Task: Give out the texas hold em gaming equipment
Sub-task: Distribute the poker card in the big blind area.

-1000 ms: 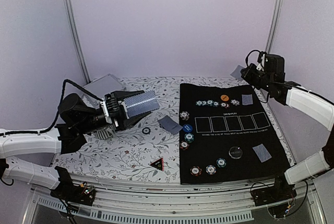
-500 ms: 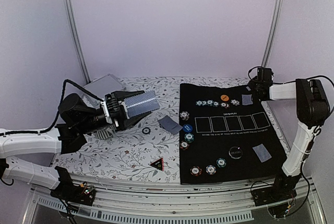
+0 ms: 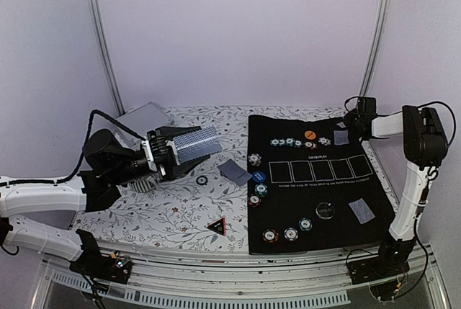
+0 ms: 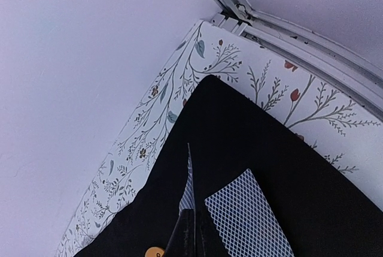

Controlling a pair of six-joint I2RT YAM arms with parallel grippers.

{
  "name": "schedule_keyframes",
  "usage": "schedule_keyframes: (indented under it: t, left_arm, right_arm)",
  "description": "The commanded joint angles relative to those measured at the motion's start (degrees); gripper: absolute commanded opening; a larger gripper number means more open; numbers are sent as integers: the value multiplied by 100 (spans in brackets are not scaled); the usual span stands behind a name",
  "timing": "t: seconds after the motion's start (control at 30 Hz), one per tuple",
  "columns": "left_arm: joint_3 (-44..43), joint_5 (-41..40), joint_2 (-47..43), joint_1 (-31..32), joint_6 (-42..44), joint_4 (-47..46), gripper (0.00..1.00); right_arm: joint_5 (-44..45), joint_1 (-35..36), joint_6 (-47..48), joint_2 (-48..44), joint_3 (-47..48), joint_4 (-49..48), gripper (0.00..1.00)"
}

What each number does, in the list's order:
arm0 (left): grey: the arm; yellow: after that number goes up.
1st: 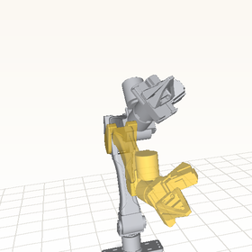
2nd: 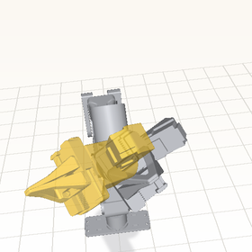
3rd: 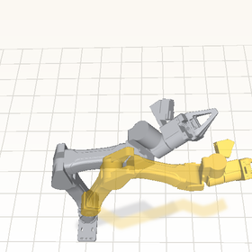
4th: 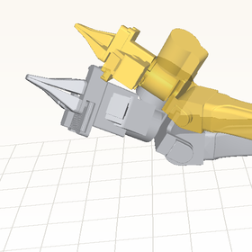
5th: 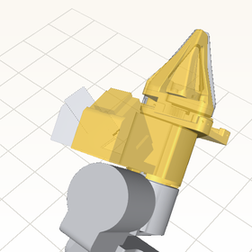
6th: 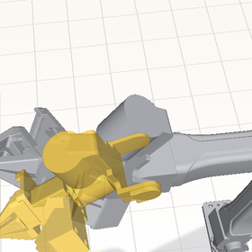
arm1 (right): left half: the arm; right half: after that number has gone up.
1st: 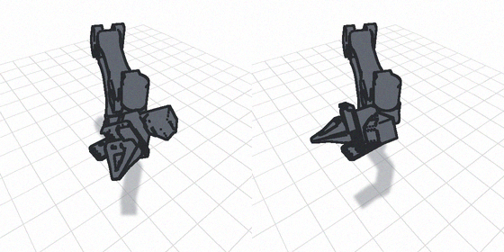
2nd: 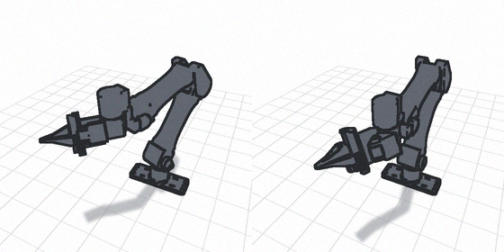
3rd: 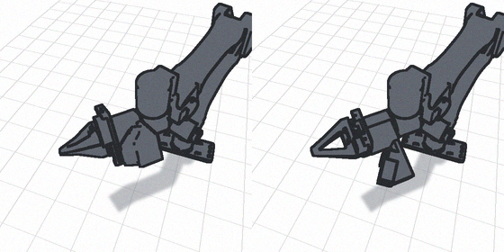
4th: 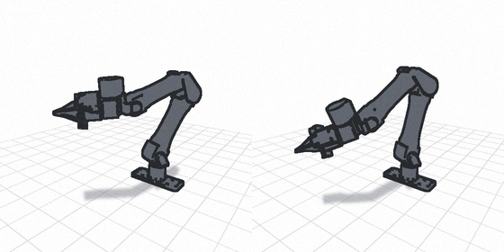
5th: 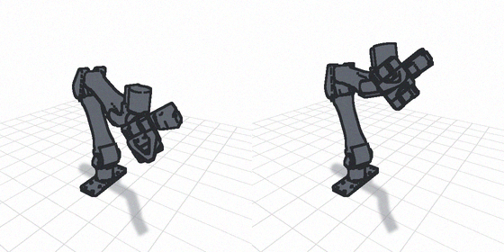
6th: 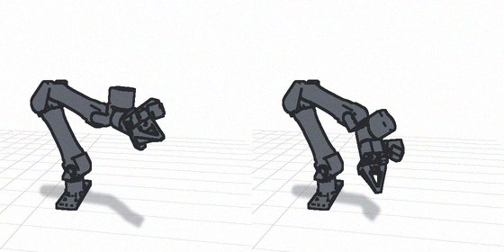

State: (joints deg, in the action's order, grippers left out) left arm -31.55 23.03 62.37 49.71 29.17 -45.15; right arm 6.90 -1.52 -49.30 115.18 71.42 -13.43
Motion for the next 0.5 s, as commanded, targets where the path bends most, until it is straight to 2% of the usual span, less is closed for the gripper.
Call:
schedule_keyframes:
  t: [0.0, 0.3, 0.47]
  left_arm:
    - [-9, -46, -1, 56, 37, -111, 57]
    - [-10, -36, -25, 62, 46, -100, 57]
    - [-16, -44, -29, 50, 47, -94, 57]
  right_arm:
    - [-254, 11, -227, 331, 96, -50, 1]
    - [-295, 12, -634, 523, -4, 5, 1]
    - [-486, 24, -914, 312, -171, -10, 2]
